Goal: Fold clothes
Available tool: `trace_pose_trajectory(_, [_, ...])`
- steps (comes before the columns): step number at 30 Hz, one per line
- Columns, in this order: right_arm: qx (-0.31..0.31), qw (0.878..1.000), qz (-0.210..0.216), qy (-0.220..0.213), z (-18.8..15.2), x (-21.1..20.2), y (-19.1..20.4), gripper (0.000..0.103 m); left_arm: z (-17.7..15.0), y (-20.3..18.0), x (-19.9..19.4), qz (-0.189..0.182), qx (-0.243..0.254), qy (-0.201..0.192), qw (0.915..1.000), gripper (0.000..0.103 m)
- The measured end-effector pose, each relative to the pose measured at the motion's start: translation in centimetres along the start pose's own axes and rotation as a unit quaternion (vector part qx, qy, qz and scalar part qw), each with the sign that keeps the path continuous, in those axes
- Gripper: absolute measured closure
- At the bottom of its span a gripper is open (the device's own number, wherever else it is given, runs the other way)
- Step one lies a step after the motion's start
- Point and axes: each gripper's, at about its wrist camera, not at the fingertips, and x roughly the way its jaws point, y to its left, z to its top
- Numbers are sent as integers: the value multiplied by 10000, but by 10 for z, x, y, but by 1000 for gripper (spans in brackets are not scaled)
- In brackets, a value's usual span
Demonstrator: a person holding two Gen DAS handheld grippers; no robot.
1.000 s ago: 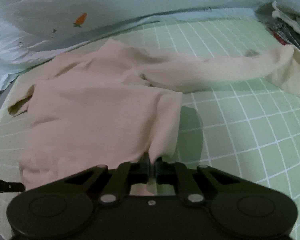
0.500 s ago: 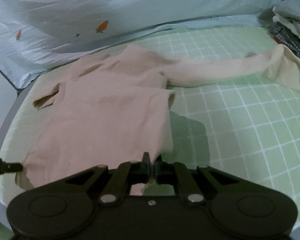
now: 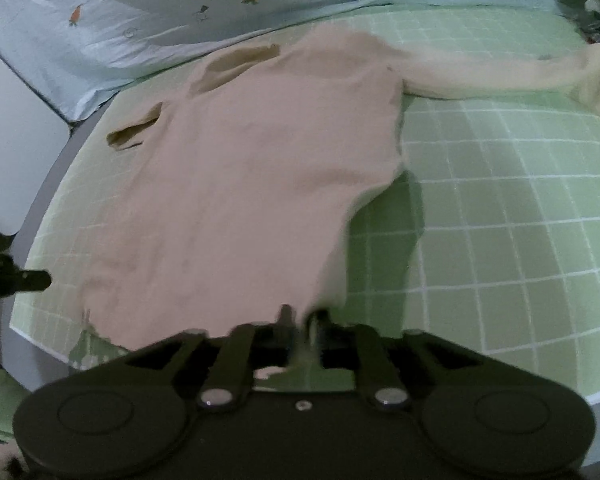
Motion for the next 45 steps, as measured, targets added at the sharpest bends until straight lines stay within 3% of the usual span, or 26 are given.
trace_pose_trajectory(1, [16,10000,-49,-37,2,-1,-2,64,-1,-1,-2,4,0,-10,10000,68])
trace_pose_trajectory(3, [69,9997,-181,-138,1,-5,-6,48,-2,-3,-4,-8,41,-49,10000,58])
trace_pose_trajectory(5, [117,9992,-271,-255,5,-8,-13,39,-1,-11,-9,-44,115,-150,9998,41])
trace_pose_trajectory(7, [205,9985,-325,-396,11,-12,-22,12,1,-21,-15,-99,200,-292,9993,29])
trace_pose_trajectory(9, [265,9975,-362,-544,14,-18,-32,6,4,-36,-23,-222,328,-458,9982,25])
trace_pose_trajectory(11, [340,9964,-385,-674,21,-21,-44,3,5,-52,-29,-286,457,-603,9967,15])
trace_pose_trajectory(13, [443,9951,-409,-785,26,-23,-55,1,6,-71,-34,-294,611,-734,9950,12])
trace_pose_trajectory(21, [935,9869,-815,-1027,52,-23,-124,1,5,-133,-33,-233,926,-942,9910,9])
trace_pose_trajectory(30, [1113,9785,-1539,-809,92,-3,-202,1,6,-189,-20,-24,1010,-1006,9898,8])
trace_pose_trajectory(40, [285,9731,-2159,-752,187,39,-273,1,53,-236,27,126,718,-633,9953,8])
trace_pose_trajectory(45, [509,9704,-2218,-815,240,71,-302,1,77,-260,56,213,768,-309,9963,8])
